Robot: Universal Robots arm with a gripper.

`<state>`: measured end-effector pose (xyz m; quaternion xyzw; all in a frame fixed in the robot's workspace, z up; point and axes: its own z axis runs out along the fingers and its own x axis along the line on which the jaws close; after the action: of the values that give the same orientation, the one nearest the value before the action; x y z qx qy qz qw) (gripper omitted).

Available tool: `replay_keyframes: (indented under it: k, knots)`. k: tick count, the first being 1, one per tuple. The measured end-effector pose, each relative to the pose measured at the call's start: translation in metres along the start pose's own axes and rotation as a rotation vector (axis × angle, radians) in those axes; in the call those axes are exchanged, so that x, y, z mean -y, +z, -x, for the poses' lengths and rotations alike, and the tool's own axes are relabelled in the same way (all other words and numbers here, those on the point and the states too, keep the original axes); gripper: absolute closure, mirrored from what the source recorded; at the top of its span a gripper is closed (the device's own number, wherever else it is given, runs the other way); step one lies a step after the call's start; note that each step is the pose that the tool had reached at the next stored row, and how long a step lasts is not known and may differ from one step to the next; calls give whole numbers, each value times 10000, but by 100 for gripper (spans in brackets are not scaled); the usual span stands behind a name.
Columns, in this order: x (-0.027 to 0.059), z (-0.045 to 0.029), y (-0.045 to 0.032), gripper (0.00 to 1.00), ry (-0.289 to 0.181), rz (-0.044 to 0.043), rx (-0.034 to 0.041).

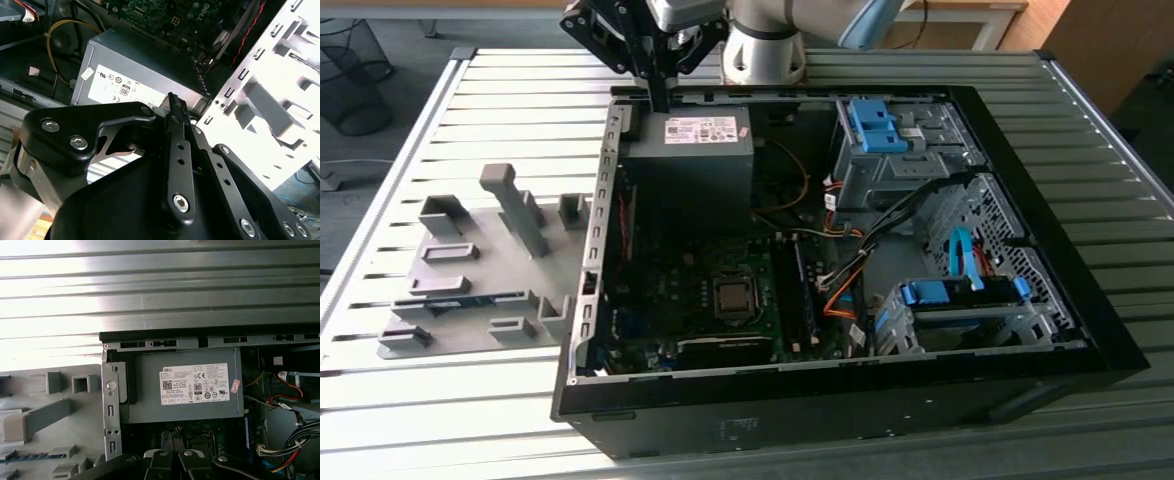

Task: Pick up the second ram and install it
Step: 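Reach for the second ram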

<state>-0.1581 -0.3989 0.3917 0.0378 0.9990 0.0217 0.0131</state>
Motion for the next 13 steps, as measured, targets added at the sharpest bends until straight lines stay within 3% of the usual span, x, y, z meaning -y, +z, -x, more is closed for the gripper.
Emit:
replay_keyframes:
  k: [13]
  knots:
    - [4, -58, 1, 90, 0, 0, 0]
